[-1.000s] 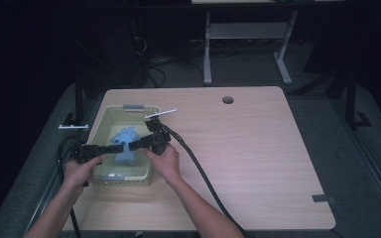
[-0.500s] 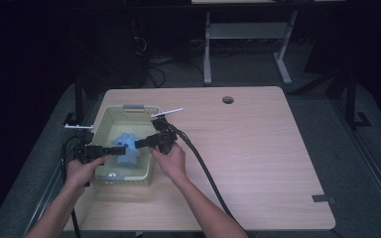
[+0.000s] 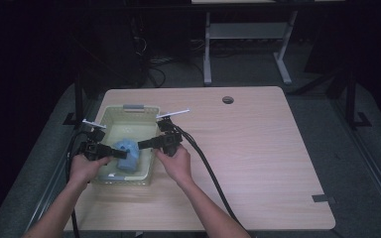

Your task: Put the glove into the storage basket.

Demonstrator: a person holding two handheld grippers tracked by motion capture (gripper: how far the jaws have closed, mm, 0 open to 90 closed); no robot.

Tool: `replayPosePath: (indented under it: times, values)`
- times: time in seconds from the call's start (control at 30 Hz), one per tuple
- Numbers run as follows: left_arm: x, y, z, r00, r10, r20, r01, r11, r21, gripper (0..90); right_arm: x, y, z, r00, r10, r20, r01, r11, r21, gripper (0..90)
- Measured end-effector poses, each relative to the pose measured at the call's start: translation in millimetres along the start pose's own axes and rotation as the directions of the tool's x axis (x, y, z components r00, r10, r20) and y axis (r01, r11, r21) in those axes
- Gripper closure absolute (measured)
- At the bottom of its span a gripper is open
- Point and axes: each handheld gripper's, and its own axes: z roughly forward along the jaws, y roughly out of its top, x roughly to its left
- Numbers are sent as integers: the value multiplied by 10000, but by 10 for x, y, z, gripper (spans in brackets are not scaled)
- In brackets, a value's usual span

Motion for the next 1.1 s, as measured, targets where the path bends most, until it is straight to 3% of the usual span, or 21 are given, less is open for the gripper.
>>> replayPosePath:
  times: [0.07,0.13,0.2,0.33,0.53,0.7,0.83,0.87,0.97,1.1]
  values:
    - [-12,28,28,9996,87,-281,-76,9991,411,825,-10,-7,-36,10000,45,-15,-45,10000,-69,691]
    - [-27,45,72,9985,-112,-533,147,9978,654,818,-19,-12,-68,10000,81,-22,-82,9999,-153,691]
    - [-19,65,107,9942,136,-1071,-6,9928,1202,804,-20,-18,-92,9999,110,-32,-111,9998,-181,691]
    - [-11,90,138,9885,43,-1514,183,9889,1476,758,-20,-30,-138,10000,-20,-96,17,9995,-326,689]
    - [52,99,97,9867,-364,-1582,557,9913,1192,595,-31,-51,-217,10000,23,-37,-25,9991,-415,686]
    - [76,122,14,9862,-443,-1593,590,9943,891,555,-51,-60,-257,10000,91,18,-90,9988,-476,682]
    - [81,129,-46,9860,-447,-1604,544,9969,565,575,-53,-59,-267,10000,31,21,-30,9986,-524,678]
    - [73,128,-59,9862,-556,-1563,626,9972,405,600,-48,-58,-273,10000,66,16,-65,9988,-494,678]
    - [51,138,-104,9873,-379,-1541,400,9991,106,684,-53,-59,-284,10000,76,13,-75,9988,-490,677]
    - [8,159,-51,9871,-54,-1602,124,9990,427,751,-56,-63,-300,10000,87,20,-85,9985,-533,677]
